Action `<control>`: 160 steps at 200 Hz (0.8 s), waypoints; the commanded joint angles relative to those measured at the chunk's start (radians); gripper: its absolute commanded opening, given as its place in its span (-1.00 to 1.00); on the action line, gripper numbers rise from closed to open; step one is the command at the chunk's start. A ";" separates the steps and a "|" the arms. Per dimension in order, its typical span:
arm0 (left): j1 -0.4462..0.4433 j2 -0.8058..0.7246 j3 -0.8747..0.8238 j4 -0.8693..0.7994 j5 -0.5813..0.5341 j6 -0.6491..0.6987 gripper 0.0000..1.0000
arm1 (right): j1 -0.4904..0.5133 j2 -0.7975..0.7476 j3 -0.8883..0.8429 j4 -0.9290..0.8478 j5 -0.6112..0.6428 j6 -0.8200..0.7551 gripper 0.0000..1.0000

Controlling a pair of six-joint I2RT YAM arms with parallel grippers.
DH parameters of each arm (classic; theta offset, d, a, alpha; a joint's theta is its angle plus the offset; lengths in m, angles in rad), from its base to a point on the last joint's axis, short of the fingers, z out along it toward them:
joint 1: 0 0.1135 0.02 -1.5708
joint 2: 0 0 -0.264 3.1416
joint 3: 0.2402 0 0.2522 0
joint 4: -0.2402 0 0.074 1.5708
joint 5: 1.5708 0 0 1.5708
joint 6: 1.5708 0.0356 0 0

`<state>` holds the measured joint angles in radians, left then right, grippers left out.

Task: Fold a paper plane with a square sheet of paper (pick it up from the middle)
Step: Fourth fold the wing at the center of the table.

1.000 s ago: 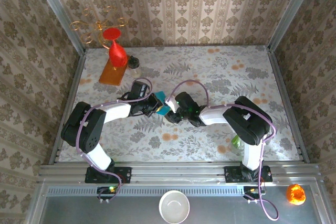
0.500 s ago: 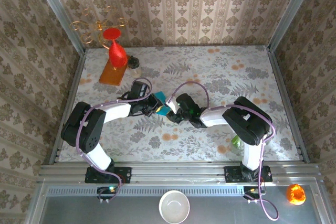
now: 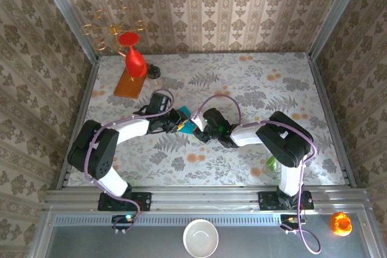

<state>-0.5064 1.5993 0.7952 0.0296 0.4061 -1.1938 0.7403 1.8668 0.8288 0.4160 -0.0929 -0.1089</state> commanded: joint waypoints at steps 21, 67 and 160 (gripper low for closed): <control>0.033 -0.122 -0.046 -0.025 -0.064 0.025 -0.13 | -0.002 0.028 -0.002 -0.024 -0.085 0.046 -0.63; 0.022 -0.192 -0.152 0.078 -0.092 -0.011 -0.04 | -0.026 0.043 -0.007 -0.012 -0.161 0.145 -0.67; -0.043 -0.134 -0.170 0.115 -0.144 0.035 0.13 | -0.085 0.071 -0.011 0.019 -0.298 0.270 -0.67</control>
<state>-0.5377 1.4269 0.5999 0.1394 0.2863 -1.1995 0.6647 1.9049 0.8291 0.4461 -0.3492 0.1242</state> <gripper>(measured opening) 0.564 0.164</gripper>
